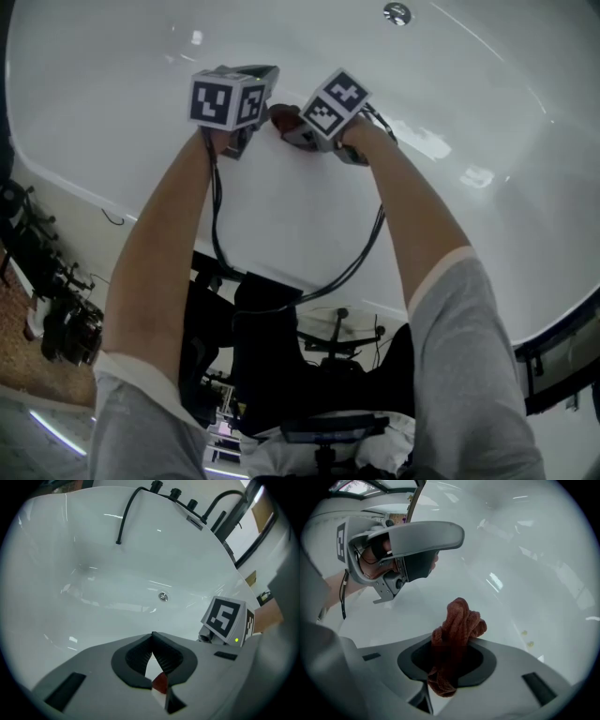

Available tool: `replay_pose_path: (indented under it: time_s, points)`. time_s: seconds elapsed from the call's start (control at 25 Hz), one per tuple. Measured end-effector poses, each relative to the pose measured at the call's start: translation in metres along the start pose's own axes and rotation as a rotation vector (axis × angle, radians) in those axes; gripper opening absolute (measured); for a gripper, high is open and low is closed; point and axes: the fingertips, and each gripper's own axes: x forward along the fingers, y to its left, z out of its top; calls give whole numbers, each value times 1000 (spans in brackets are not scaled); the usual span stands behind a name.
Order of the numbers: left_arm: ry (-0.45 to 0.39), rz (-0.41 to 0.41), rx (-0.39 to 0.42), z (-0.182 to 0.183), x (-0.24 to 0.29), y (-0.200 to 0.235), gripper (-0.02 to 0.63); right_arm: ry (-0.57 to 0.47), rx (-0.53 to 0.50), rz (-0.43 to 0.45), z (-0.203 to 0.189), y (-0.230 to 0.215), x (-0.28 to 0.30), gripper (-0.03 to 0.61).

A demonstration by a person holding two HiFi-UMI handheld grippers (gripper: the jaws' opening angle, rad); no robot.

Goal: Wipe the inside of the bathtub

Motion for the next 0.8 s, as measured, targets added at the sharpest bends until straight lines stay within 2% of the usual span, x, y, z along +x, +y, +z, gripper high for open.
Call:
replay_pose_path:
  time_s: [0.12,0.32,0.44,0.6,0.8]
  points:
    - [3,-8,-1,-1,3,3,6,-23,50,-14,-19,-12,-7,103]
    - [12,-53,3,-5,17,-20,6,28,171,-100,-90,-51,-36,103]
    - [16,-71,18,-7,27,-32,6,24,235,-138,-113,-69,-46,103]
    - [26,-78,31,-12,37,-36,6,20,233,-141,-105,-73,-41,101]
    - [23,-59,28,-12,39,-19,6,-3,163,-105,-50,-67,-12,100]
